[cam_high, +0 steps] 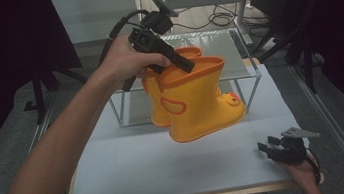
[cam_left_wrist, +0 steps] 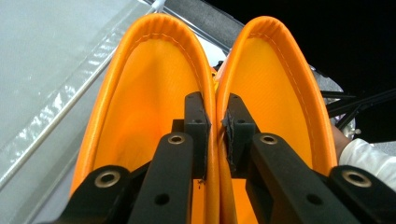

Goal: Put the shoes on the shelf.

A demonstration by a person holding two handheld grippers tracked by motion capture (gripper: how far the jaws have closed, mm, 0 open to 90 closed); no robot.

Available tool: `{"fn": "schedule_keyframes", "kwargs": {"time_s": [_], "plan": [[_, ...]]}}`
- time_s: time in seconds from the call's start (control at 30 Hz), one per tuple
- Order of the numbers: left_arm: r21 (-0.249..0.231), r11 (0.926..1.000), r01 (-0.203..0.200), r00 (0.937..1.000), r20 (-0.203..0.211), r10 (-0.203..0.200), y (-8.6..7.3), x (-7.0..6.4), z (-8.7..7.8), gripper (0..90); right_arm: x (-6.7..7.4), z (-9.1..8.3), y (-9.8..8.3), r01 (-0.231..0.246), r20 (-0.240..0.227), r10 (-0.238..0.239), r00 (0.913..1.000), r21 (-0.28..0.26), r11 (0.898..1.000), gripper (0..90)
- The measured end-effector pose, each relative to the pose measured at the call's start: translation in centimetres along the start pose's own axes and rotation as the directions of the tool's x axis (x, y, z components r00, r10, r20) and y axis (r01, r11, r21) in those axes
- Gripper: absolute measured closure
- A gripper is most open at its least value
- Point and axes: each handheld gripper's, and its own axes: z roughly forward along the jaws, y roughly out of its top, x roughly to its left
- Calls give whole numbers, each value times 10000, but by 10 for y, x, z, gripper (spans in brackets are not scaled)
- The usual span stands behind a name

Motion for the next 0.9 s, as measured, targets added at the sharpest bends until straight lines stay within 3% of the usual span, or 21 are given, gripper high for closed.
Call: {"fn": "schedule_keyframes", "kwargs": {"time_s": [0.27,0.57,0.73,0.83,0.87,0.9], "plan": [[-284,9996,-75,9999,110,78,21,-4,-9,826,-2,0,-1,32,47,-32,10000,-13,10000,445],[-852,9953,465,9986,-193,-483,45,9,-26,826,-3,-1,0,-19,52,19,10000,-38,10000,445],[-1126,9888,980,9916,-727,-1065,57,26,-32,826,-3,-2,-1,-69,71,70,10000,-85,9999,445],[-1333,9805,1445,9794,-1223,-1609,66,42,-36,826,-4,-1,-1,-76,65,76,9999,-68,9999,445],[-1333,9805,1445,9794,-1223,-1609,66,42,-36,825,-4,-1,-1,-76,65,76,9999,-68,9999,445],[-1394,9777,1569,9748,-1371,-1760,68,46,-37,826,-4,-1,-1,-87,58,88,9999,-60,9999,445]]}}
